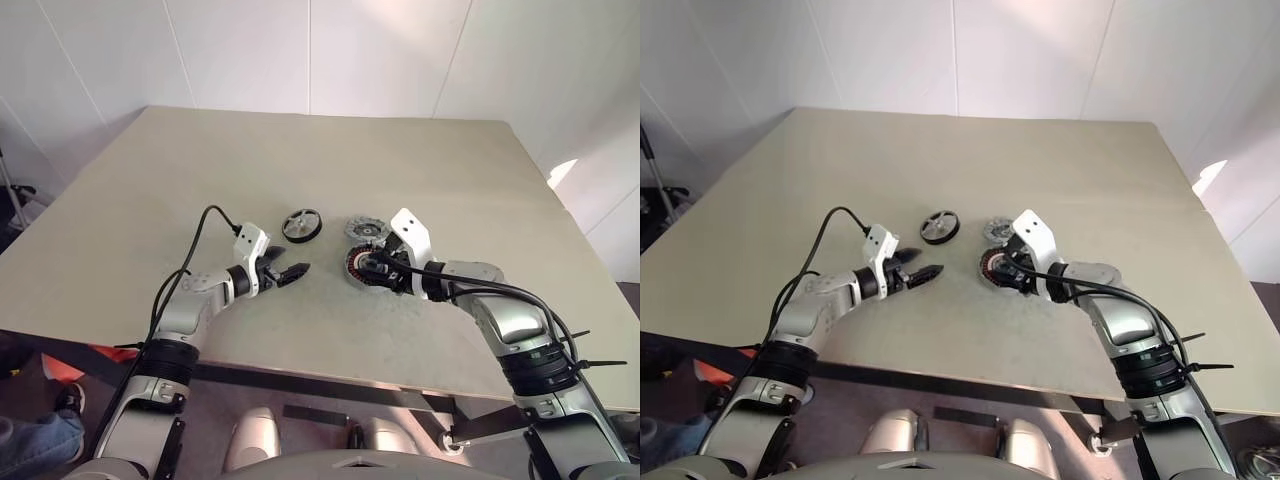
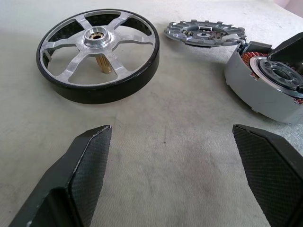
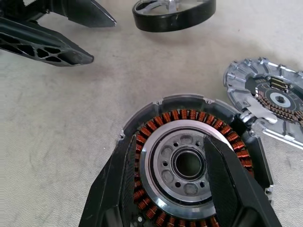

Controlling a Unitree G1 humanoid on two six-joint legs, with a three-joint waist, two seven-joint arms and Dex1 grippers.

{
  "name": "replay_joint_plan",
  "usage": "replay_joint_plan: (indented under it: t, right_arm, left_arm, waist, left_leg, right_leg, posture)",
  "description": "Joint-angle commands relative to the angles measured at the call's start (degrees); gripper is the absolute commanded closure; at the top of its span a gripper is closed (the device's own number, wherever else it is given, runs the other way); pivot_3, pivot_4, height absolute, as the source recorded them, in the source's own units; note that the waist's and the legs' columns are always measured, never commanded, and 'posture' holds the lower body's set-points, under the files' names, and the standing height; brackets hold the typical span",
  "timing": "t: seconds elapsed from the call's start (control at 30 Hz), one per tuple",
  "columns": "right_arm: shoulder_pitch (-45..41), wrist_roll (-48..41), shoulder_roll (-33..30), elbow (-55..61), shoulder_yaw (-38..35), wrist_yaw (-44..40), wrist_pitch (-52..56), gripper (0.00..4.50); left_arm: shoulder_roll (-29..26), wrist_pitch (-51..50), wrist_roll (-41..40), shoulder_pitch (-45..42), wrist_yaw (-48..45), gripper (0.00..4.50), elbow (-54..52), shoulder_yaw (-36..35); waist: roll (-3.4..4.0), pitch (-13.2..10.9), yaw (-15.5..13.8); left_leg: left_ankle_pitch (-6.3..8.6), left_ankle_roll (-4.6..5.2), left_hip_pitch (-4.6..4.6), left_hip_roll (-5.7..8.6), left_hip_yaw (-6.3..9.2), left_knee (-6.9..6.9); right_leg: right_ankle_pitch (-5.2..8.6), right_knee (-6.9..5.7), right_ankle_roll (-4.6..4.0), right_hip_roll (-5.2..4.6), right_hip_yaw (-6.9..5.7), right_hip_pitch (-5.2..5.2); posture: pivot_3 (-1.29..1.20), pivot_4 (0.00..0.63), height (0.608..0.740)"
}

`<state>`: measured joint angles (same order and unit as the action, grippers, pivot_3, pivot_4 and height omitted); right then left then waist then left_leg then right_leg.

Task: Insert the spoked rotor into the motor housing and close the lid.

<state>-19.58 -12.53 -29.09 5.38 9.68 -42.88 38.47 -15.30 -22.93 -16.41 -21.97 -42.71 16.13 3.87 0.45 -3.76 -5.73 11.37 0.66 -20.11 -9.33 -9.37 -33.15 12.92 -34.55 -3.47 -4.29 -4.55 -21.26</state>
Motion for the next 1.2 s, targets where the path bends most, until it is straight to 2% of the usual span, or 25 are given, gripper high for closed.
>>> replay_joint_plan:
  t: [0.03,0.2,0.33,0.47,0.57,0.73,1.03,1.13,1.2]
  right_arm:
    - [-0.8,-1.26,0.23,2.09,-1.83,0.29,-0.08,1.97]
    - [-1.31,-4.31,1.98,4.16,-4.63,0.66,-1.91,1.97]
    - [-3.33,-5.98,4.16,4.54,-8.15,2.95,-2.15,1.97]
    - [-4.74,-6.99,4.29,4.68,-9.91,3.92,-1.99,1.97]
    - [-5.03,-7.44,4.37,5.15,-10.1,4.23,-1.64,1.97]
    - [-5.35,-7.66,4.52,5.52,-9.84,4.65,-1.35,1.97]
    - [-6.43,-7.75,4.37,4.75,-10.57,6.13,-1.26,1.97]
    - [-6.6,-7.8,4.52,4.87,-10.79,6.91,-1.25,1.92]
    - [-6.64,-7.75,4.49,5.08,-10.74,7.29,-1.32,1.92]
  left_arm:
    - [-0.03,0.92,-0.1,-0.89,-0.03,0.16,-1.07,-0.53]
    - [0.12,0.54,-0.44,-0.91,0.67,0.16,-0.85,-1.26]
    - [2.03,-3.28,-2.83,-2.24,4.66,0.16,0.75,-4.74]
    - [6.18,-14.47,-11.24,-6.42,10.22,0.16,3.96,-12.76]
    - [7.93,-18.94,-14.31,-8.72,12.08,0.16,6.33,-15.96]
    - [10.89,-22.22,-20.24,-15.71,15.65,0.16,16.74,-23.98]
    - [11.23,-16.3,-22.65,-26.0,20.99,0.16,36.83,-33.58]
    - [11.28,-13.46,-20.59,-27.4,21.56,0.78,40.69,-32.86]
    - [11.3,-13.54,-19.7,-28.09,20.87,1.49,41.71,-31.8]
  waist:
    - [0.0,0.0,0.0]
    - [0.0,0.0,0.0]
    - [0.0,0.0,0.03]
    - [-0.01,0.0,-0.16]
    - [-0.01,-0.01,-0.16]
    - [-0.02,-0.01,-0.26]
    - [-0.04,-0.02,-0.81]
    - [-0.04,-0.02,-1.29]
    - [-0.04,-0.02,-1.44]
  left_leg:
    - [0.0,0.01,-0.02,0.0,0.0,0.0]
    - [0.01,0.01,-0.05,0.0,0.0,0.0]
    - [0.0,0.0,-0.02,0.0,0.0,0.0]
    - [-0.01,-0.01,-0.01,0.0,0.0,-0.04]
    - [-0.01,0.0,-0.02,0.01,0.0,-0.06]
    - [0.0,0.03,-0.14,0.02,0.0,-0.05]
    - [0.01,0.04,-0.11,0.05,0.03,-0.05]
    - [0.01,0.04,-0.06,0.05,0.04,-0.05]
    - [0.0,0.03,-0.06,0.04,0.04,-0.05]
  right_leg:
    - [-0.03,0.0,-0.05,0.0,0.0,-0.01]
    - [-0.02,0.02,-0.03,0.0,0.0,-0.03]
    - [0.06,-0.01,0.11,0.0,0.0,-0.03]
    - [-0.06,-0.04,-0.11,0.0,-0.01,0.01]
    - [-0.07,-0.04,-0.12,0.0,0.0,0.0]
    - [-0.07,0.0,-0.13,0.0,-0.02,-0.08]
    - [0.1,0.05,0.19,-0.01,-0.02,-0.02]
    - [0.11,0.04,0.22,-0.01,-0.02,0.01]
    - [0.12,0.04,0.24,-0.01,-0.02,0.01]
  posture:
    - [0.0,0.0,0.74]
    - [0.0,0.0,0.74]
    - [0.0,0.0,0.74]
    - [0.0,0.0,0.74]
    - [0.0,0.0,0.74]
    - [0.0,0.0,0.74]
    - [0.0,0.0,0.74]
    - [0.0,0.0,0.74]
    - [0.0,0.0,0.74]
